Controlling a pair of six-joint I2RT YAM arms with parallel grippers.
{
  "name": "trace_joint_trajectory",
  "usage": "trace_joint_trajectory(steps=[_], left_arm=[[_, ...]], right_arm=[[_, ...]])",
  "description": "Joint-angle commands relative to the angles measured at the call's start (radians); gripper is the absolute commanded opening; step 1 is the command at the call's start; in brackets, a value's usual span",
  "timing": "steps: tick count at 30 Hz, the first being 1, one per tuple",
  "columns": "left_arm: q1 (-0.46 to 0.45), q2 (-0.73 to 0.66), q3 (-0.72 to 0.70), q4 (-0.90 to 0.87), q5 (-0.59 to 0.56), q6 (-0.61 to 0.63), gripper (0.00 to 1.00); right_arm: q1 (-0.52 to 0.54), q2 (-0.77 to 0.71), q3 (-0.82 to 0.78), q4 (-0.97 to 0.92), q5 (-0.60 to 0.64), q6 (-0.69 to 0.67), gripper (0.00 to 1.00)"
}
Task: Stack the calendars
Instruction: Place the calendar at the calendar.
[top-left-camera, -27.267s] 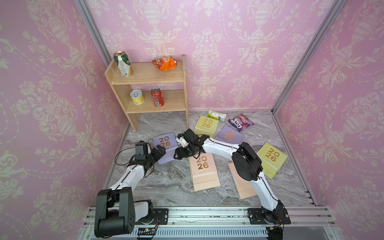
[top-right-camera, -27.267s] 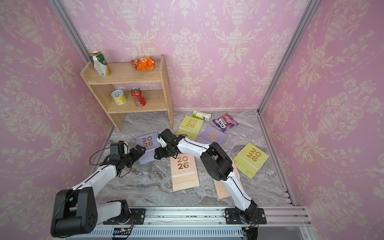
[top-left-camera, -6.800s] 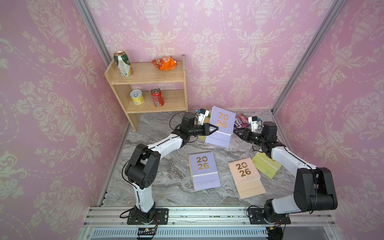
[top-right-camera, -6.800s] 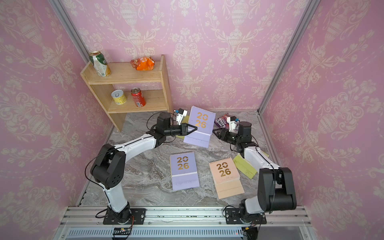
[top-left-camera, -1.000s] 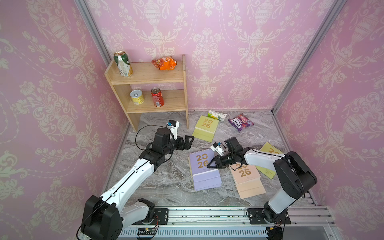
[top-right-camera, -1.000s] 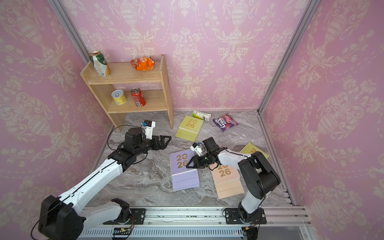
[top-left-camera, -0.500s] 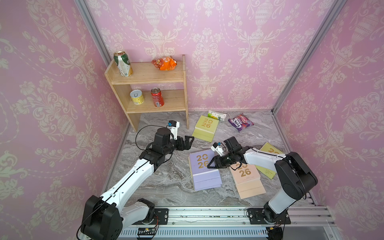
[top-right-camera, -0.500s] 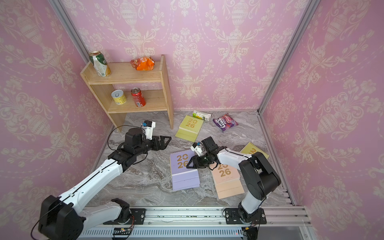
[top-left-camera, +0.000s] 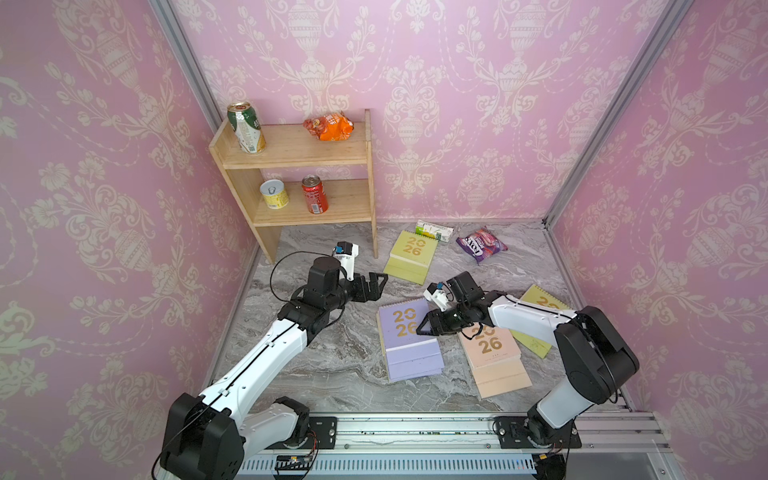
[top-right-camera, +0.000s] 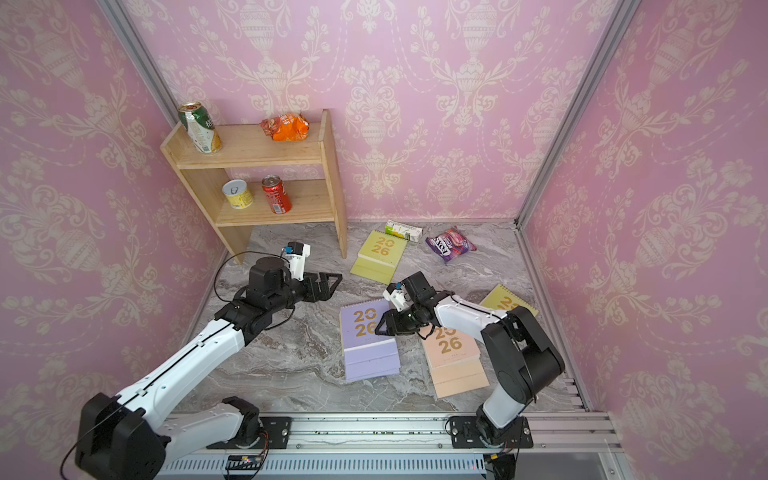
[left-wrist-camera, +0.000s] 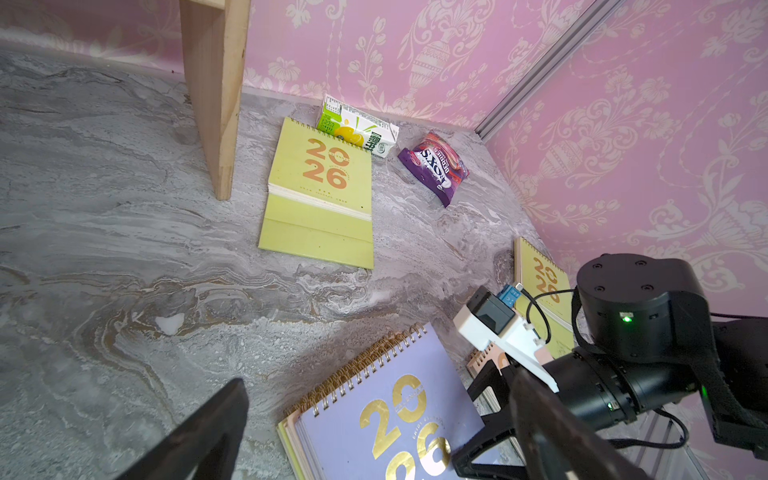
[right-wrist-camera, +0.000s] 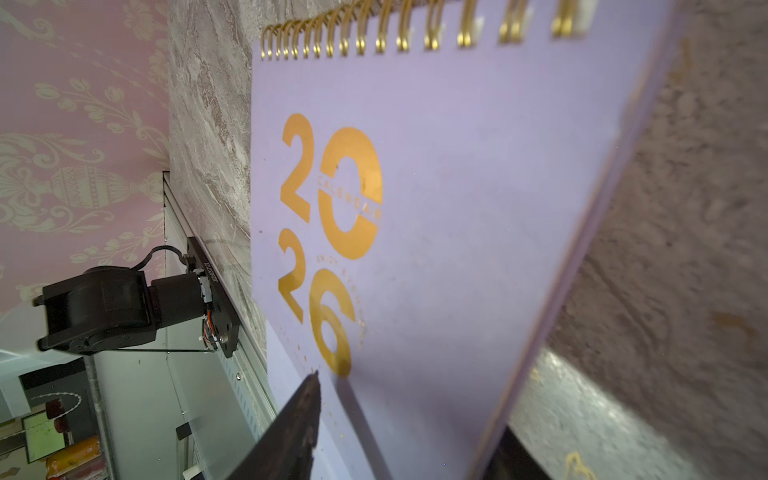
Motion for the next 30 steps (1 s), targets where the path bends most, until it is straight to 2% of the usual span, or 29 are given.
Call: trace_joint_trajectory(steps=[1, 15, 16, 18, 25, 28, 30], left_arm=[[0.008, -0.02, -0.016, -0.023, -0.002, 0.028, 0.99], [0.008, -0.026, -0.017, -0.026, -0.004, 0.031, 0.99], [0.008, -0.028, -0.018, -0.026, -0.005, 0.031, 0.99], [0.009, -0.03, -0.019, -0.021, -0.006, 0.031, 0.99], [0.009, -0.03, -0.008, -0.017, 0.001, 0.042, 0.99], [0.01, -0.031, -0.005, -0.018, 0.004, 0.051, 0.99], [0.01, -0.033, -0.003, -0.015, 0.005, 0.055, 0.99]], right_arm=[[0.004, -0.011, 0.012, -0.072, 0.104, 0.002, 0.54], [0.019, -0.082, 0.031, -0.18, 0.306, 0.03, 0.57], [0.018, -0.094, 0.029, -0.195, 0.331, 0.034, 0.62], [0.018, -0.118, 0.026, -0.229, 0.393, 0.049, 0.85], [0.011, -0.254, -0.033, -0.332, 0.534, 0.139, 0.93], [0.003, -0.321, -0.069, -0.389, 0.572, 0.195, 0.99], [-0.005, -0.36, -0.101, -0.417, 0.585, 0.224, 1.0]])
